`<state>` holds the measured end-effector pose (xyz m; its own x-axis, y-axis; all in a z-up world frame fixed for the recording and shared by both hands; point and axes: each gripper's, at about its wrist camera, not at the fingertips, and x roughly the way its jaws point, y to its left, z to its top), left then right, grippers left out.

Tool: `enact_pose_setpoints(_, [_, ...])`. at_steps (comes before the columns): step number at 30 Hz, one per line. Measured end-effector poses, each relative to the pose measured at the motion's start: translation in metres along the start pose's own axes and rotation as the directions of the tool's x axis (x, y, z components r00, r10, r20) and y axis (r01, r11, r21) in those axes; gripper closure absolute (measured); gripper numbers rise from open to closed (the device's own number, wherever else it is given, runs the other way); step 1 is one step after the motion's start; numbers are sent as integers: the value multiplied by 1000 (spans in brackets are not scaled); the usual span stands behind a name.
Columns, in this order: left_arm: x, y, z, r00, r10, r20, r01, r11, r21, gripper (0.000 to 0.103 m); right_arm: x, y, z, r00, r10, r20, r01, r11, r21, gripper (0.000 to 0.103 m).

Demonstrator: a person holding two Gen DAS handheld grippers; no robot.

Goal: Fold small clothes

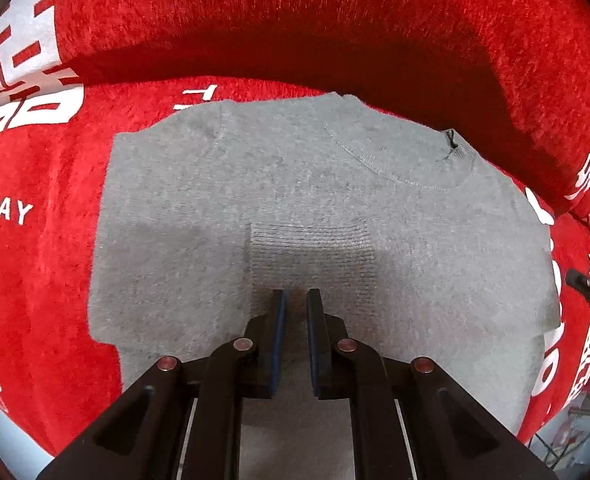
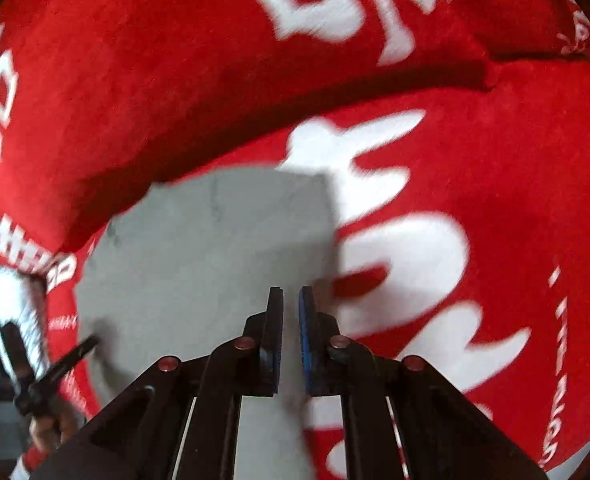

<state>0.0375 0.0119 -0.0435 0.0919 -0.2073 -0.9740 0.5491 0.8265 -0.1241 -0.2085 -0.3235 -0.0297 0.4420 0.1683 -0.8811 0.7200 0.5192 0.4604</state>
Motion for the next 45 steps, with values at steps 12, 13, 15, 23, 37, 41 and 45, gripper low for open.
enact_pose_setpoints(12, [4,23,-7,998,51,-30,-51,999,-10,91,19,-8,-28,988,-147,-41,146,989,-19,91])
enact_pose_setpoints(13, [2,24,-7,998,54,-28,-55,998,-11,91,16,-8,-29,989,-144,-38,143,990,-8,91])
enact_pose_setpoints(15, [-1,25,-8,998,60,-24,-60,998,-11,91,2,-13,-30,991,-131,-24,131,991,1,91])
enact_pose_setpoints(23, [-10,17,-16,997,53,-51,-53,998,-13,91,-5,23,-46,997,-74,-24,74,997,-10,91])
enact_pose_setpoints(37, [-16,8,-39,987,140,-75,-141,990,-12,38,7,48,-63,997,-22,-70,21,1000,-16,60])
enact_pose_setpoints(41, [-28,3,-45,980,201,-12,-200,980,15,0,5,55,-64,999,-15,-48,13,999,-43,35])
enact_pose_setpoints(45, [-27,1,-48,978,210,-23,-209,978,16,0,5,58,-64,1000,-23,-13,22,998,-60,18])
